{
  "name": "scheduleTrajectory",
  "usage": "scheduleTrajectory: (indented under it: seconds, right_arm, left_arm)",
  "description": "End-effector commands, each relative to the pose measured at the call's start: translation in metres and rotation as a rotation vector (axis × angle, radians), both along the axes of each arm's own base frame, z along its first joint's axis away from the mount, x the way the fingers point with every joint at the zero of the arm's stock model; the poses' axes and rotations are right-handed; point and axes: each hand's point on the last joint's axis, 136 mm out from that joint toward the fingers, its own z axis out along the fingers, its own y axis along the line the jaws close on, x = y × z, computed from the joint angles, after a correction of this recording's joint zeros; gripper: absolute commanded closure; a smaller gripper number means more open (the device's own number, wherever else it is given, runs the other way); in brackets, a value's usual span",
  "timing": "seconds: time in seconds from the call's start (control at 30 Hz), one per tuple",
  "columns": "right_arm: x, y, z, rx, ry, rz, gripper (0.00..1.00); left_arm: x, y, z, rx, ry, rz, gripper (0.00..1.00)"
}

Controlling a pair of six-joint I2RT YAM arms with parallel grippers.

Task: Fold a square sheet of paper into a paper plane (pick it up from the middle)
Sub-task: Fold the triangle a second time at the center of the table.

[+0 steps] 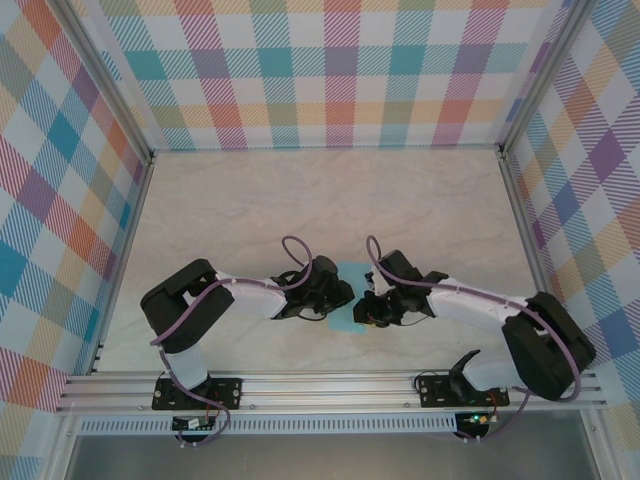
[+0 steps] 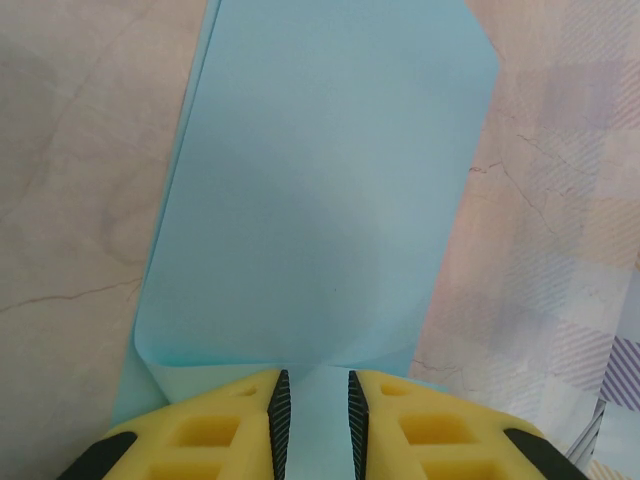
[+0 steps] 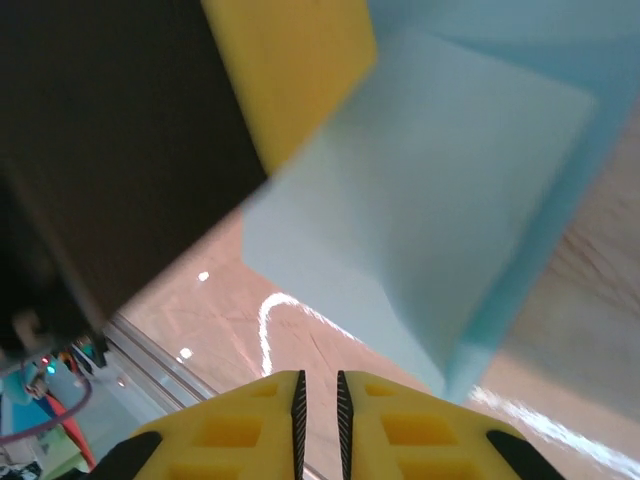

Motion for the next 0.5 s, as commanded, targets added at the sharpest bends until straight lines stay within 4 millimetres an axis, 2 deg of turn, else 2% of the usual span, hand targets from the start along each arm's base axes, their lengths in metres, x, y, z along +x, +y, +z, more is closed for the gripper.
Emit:
scheduleTrajectory:
  seconds: [0.0, 0.13, 0.23, 0.37, 0.47]
  right_arm:
    - [0.018, 0.02, 0.001, 0.047, 0.01, -0.005, 0.83]
    - [0.029, 0.025, -0.012, 0.023, 0.026, -0.028, 0.86]
    - [0.031, 0.021, -0.022, -0.02, 0.041, -0.04, 0.86]
    - [0.02, 0.009, -0.041, -0.083, 0.096, -0.048, 0.87]
    - [0.01, -0.001, -0.047, -0.099, 0.118, -0.06, 0.87]
  left_arm:
    - [-0.013, 0.013, -0.024, 0.101, 0.052, -0.019, 0.74]
    - [-0.013, 0.013, -0.024, 0.102, 0.052, -0.018, 0.74]
    - [-0.014, 0.012, -0.024, 0.1, 0.053, -0.02, 0.74]
    - [-0.014, 0.014, -0.025, 0.105, 0.055, -0.019, 0.74]
    - [-0.013, 0.014, -0.025, 0.105, 0.051, -0.019, 0.74]
